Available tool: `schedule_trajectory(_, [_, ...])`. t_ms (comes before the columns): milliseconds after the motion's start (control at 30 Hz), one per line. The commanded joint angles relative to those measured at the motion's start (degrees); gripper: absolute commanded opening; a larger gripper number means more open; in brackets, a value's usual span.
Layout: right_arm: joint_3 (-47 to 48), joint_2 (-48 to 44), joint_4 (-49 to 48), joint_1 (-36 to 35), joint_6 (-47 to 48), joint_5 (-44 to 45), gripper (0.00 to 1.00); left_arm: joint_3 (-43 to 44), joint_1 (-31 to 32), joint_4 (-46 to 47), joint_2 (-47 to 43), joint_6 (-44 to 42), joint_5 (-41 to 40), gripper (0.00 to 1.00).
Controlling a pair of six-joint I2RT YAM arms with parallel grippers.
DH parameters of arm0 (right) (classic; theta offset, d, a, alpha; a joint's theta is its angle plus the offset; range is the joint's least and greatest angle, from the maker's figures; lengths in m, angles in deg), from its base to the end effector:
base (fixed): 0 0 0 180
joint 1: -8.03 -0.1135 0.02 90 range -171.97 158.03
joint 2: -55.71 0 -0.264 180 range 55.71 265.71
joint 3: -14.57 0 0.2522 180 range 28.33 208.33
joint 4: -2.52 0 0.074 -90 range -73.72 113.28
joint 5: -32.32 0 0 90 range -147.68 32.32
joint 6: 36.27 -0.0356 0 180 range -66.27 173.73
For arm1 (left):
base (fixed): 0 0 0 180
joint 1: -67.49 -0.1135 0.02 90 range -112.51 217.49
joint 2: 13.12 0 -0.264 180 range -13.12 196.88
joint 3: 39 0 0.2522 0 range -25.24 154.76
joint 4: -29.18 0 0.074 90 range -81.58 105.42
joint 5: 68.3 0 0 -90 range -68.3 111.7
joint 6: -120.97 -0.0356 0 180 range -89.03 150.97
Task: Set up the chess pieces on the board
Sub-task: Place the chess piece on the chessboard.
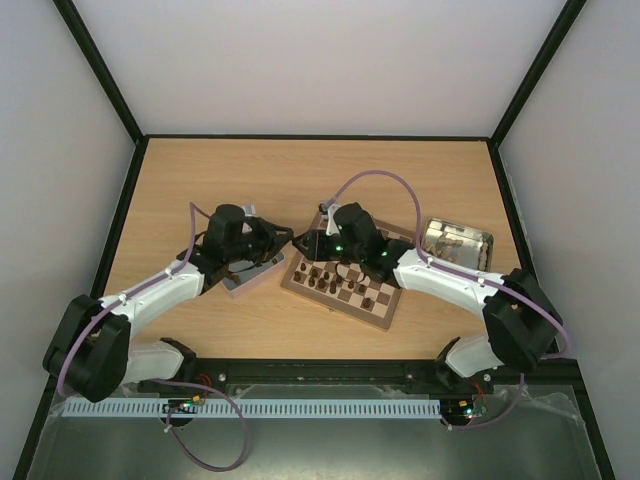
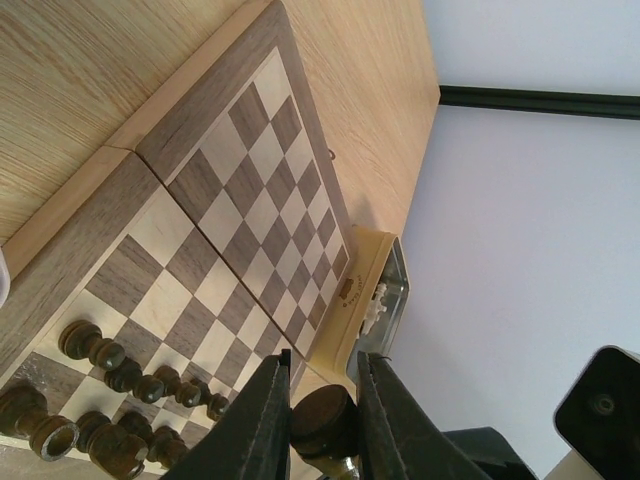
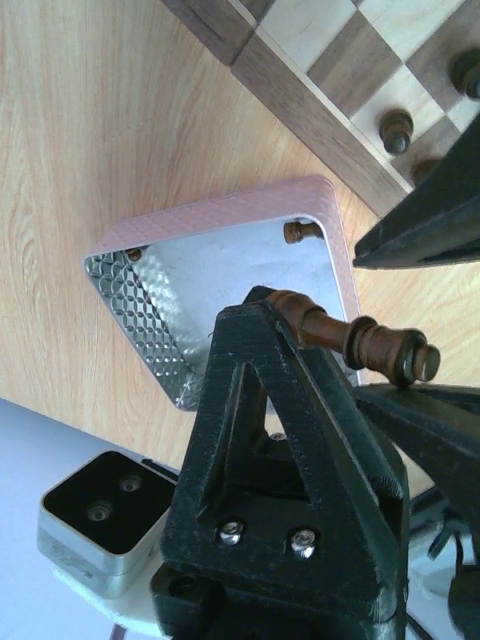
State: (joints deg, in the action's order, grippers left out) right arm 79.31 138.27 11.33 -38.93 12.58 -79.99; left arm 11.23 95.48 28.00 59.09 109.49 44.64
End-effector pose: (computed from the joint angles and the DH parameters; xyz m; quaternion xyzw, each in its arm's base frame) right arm 0.2096 0.2442 0.2502 -0.1438 0.8286 0.4766 0.2559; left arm 0.2331 -0.1396 0.2285 -0.2501 0.7865 -0.5318 0.1899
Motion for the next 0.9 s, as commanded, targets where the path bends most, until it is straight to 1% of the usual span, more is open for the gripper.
schedule_trajectory(0, [2.31,0.57,1.44,-0.36,-0.10,-0.66,0.25,-0.67,0.22,1.48,0.81,0.34,1.02,0.10])
schedule_trajectory(133, [3.44,0.93,2.92,-0.33,-0.20,-0.66,0.04,-0.59,0.22,1.03,0.85,0.24,1.18,0.12])
schedule_trajectory(167, [3.77,0.74,3.38,-0.39,-0.31,-0.14,0.02,-0.49,0.22,0.43,0.88,0.04,1.16,0.16])
schedule_trajectory(300, [5.20,-0.46,8.35,-0.33,0.87,3.86,0.02,-0.10,0.23,-1.99,0.59,-2.01,0.31,0.38])
schedule_trajectory(400, [6.02,-2.52,15.93,-0.34,3.85,9.41,0.02,-0.04,0.18,-6.04,-0.90,-5.16,-3.15,0.49])
schedule_trajectory(467, [6.01,-4.35,21.57,-0.25,5.87,13.53,0.02,0.27,0.07,-9.90,-2.23,-8.34,-6.82,0.55])
schedule_trajectory(567, [6.61,-7.10,32.62,-0.27,8.30,19.09,0.02,1.00,-1.02,-15.65,-4.34,-13.10,-12.04,0.58])
schedule_trajectory(667, [7.86,-9.36,42.65,-0.28,10.12,22.75,0.02,1.47,-2.49,-20.16,-6.98,-17.75,-17.02,0.60])
schedule_trajectory(767, [8.95,-10.47,50.09,-0.29,11.90,22.31,0.02,2.68,-4.21,-24.25,-8.76,-21.81,-21.31,0.62])
schedule_trajectory(867, [9.81,-9.92,54.55,-0.32,12.95,20.37,0.02,3.62,-5.59,-26.39,-10.10,-24.63,-23.99,0.62])
